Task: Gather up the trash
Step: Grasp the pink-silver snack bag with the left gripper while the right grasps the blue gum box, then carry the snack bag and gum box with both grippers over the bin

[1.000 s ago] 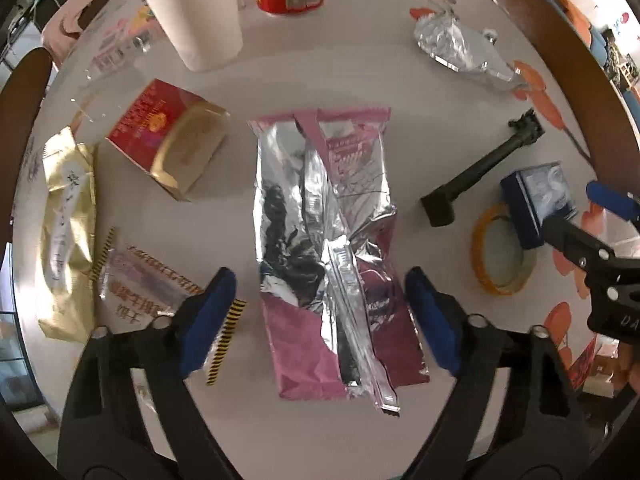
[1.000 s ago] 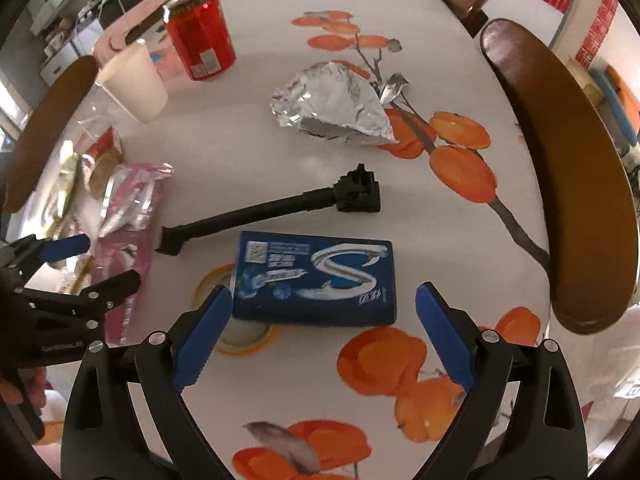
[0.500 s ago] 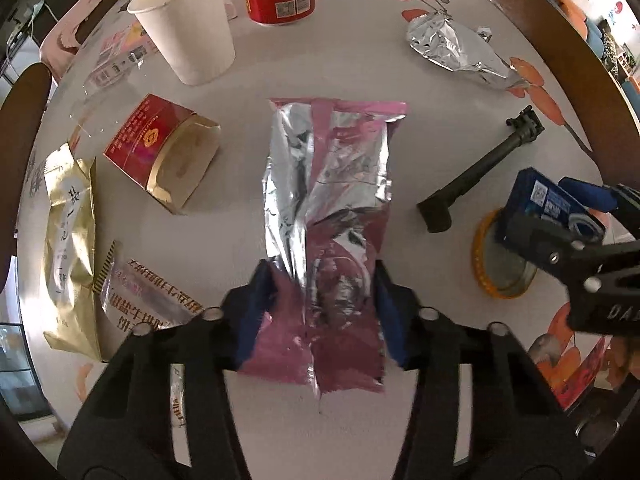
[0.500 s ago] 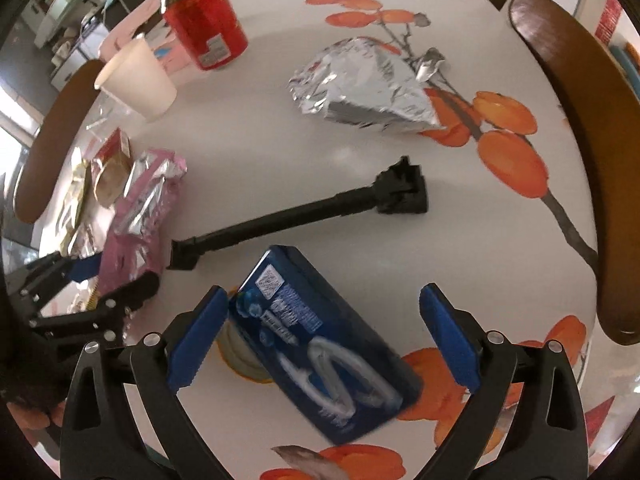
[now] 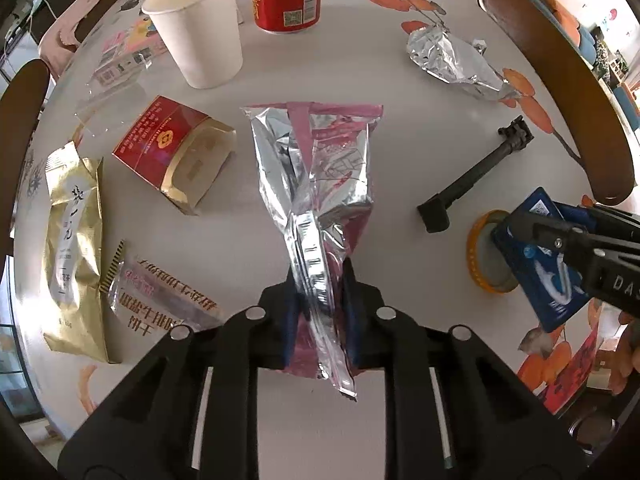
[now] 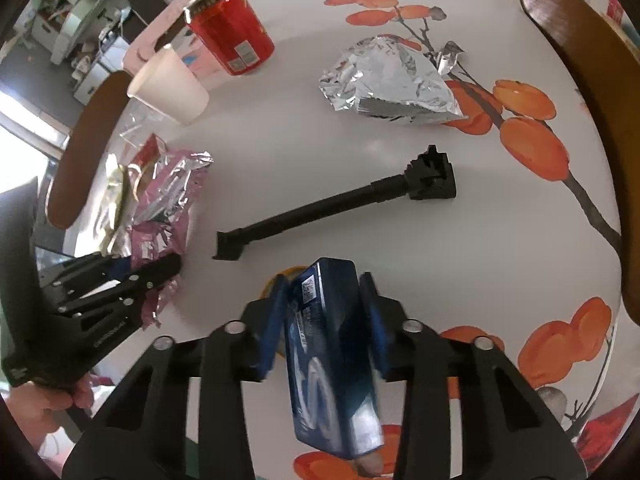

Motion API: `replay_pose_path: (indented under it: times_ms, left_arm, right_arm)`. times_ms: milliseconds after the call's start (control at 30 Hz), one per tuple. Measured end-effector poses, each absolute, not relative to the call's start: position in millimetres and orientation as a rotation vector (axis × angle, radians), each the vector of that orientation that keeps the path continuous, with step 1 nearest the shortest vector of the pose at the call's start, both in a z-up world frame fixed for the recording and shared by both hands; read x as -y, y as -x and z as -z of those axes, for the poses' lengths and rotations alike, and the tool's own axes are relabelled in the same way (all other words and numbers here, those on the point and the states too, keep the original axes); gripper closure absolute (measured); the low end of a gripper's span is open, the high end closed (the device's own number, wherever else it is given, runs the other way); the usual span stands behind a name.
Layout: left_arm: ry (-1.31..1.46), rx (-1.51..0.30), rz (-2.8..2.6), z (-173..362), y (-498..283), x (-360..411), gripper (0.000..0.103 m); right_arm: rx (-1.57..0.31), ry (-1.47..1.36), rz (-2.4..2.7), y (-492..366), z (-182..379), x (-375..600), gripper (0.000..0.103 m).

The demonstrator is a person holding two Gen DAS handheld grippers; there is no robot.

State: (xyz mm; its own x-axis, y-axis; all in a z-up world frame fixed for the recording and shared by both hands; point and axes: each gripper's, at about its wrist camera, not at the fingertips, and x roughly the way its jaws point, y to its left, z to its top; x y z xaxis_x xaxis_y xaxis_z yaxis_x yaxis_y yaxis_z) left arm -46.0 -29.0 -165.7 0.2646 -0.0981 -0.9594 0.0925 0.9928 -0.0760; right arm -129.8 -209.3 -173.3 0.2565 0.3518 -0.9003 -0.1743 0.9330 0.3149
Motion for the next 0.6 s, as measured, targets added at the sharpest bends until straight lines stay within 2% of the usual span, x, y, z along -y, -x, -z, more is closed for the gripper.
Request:
replay_pose_path:
  times_ms: [167, 600]
  left_arm:
    - [0.019, -1.282, 0.128, 159.8, 56.1, 22.4, 0.087]
    - [0.084, -1.205, 0.115, 124.6, 69.9, -11.4, 0.091]
  right_arm:
    - [-1.253, -0.196, -0.377, 133.5, 168.1, 207.5, 0.082]
    - [-1.149, -0.242, -0.432, 132.5, 121.2, 183.5, 0.082]
